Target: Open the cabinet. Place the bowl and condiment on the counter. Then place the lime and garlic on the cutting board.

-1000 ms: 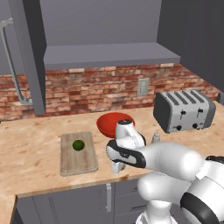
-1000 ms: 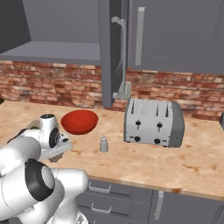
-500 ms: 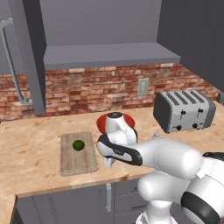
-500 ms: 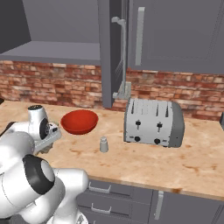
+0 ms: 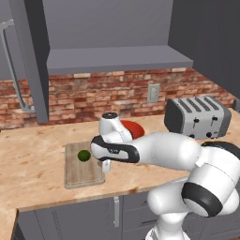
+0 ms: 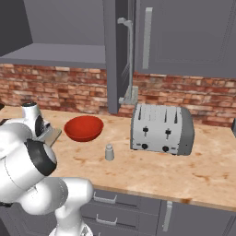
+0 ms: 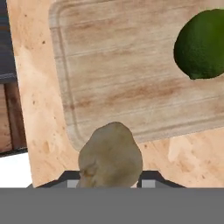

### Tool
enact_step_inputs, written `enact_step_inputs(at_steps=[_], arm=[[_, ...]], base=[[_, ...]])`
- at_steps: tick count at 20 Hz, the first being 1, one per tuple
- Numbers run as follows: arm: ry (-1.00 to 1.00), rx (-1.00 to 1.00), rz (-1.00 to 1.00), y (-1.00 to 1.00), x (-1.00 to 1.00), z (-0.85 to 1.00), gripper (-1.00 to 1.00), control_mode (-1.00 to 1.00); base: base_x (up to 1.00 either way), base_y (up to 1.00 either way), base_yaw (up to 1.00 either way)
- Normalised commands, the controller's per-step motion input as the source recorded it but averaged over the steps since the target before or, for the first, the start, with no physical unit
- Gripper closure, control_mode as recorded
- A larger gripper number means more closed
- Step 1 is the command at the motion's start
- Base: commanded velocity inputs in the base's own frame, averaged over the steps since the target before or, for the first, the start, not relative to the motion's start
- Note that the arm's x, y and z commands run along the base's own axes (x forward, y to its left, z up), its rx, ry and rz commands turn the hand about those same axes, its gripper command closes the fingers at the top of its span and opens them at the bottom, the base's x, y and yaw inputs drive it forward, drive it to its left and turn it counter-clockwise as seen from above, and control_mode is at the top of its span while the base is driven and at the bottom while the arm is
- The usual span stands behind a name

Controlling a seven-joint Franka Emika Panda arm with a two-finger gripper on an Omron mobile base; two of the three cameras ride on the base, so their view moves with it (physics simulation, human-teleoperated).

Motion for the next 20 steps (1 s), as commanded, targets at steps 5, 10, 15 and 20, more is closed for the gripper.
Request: enact_step_inputs(at_steps=[5,10,15,20], arm=[[0.00,0.00,0.22,0.47,-0.02,-0.01,1.00,-1.00],[0.00,0.00,0.16,0.31,0.10,-0.08,1.00,-1.00],[0.00,0.00,0.13,0.13,0.13,-0.09,-1.00,-1.00],[-0.02,0.00,0.09,0.02,0.13,0.00,-1.00,-1.00]], base=[[0.00,0.00,0.00],[0.00,0.00,0.00],[0.00,0.00,0.00],[0.00,0.00,0.00]])
